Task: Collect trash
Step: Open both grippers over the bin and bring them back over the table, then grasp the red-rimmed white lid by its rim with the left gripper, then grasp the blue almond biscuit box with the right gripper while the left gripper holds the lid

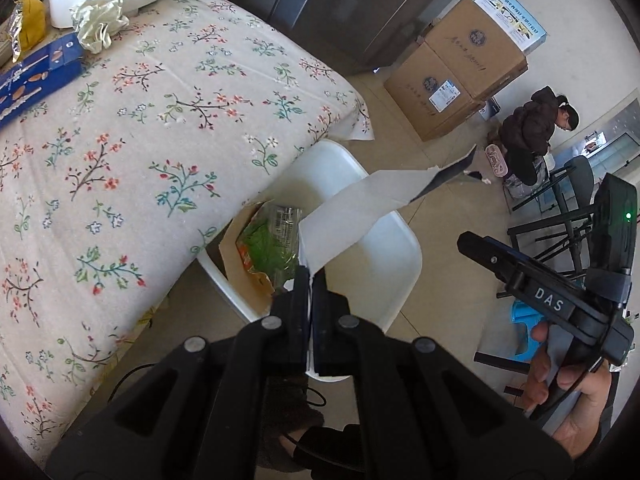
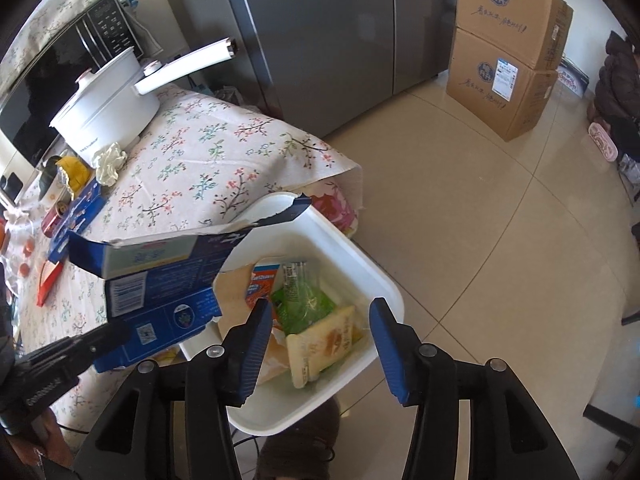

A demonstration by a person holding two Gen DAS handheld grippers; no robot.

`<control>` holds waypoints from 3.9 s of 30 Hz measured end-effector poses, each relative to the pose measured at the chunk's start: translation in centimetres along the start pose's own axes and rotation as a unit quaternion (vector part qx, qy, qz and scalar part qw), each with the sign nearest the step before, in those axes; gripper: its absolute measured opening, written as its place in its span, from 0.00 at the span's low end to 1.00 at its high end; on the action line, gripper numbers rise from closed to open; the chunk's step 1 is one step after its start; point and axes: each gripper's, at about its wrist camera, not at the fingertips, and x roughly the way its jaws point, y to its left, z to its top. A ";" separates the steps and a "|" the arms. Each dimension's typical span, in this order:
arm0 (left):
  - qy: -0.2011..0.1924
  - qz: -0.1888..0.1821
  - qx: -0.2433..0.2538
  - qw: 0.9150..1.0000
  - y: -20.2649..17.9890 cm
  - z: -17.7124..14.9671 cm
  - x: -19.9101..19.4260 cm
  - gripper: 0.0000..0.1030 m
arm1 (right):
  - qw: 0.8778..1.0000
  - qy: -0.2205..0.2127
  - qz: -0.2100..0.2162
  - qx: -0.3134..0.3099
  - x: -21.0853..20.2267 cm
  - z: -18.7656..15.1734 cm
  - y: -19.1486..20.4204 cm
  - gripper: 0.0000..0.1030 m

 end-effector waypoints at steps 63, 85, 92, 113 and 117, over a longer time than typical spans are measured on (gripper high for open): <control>-0.108 0.204 0.012 0.973 26.0 1.0 -15.7 0.16 | 0.980 -0.004 0.006 -0.197 3.3 2.1 26.9 0.79; -0.181 0.154 -0.150 0.960 31.6 -3.1 -24.3 0.16 | 0.960 0.051 0.217 -0.171 15.2 10.5 36.2 0.79; -0.165 0.153 -0.158 0.961 32.4 -3.2 -23.8 0.16 | 0.955 0.054 0.272 -0.106 18.4 12.0 36.8 0.58; -0.185 0.132 -0.135 0.964 30.4 -3.8 -24.6 0.16 | 0.944 -0.041 0.261 -0.199 1.7 8.4 35.6 0.02; -0.186 0.125 -0.123 0.967 29.1 -3.9 -24.3 0.16 | 0.950 -0.058 0.229 -0.206 -1.0 6.7 33.4 0.02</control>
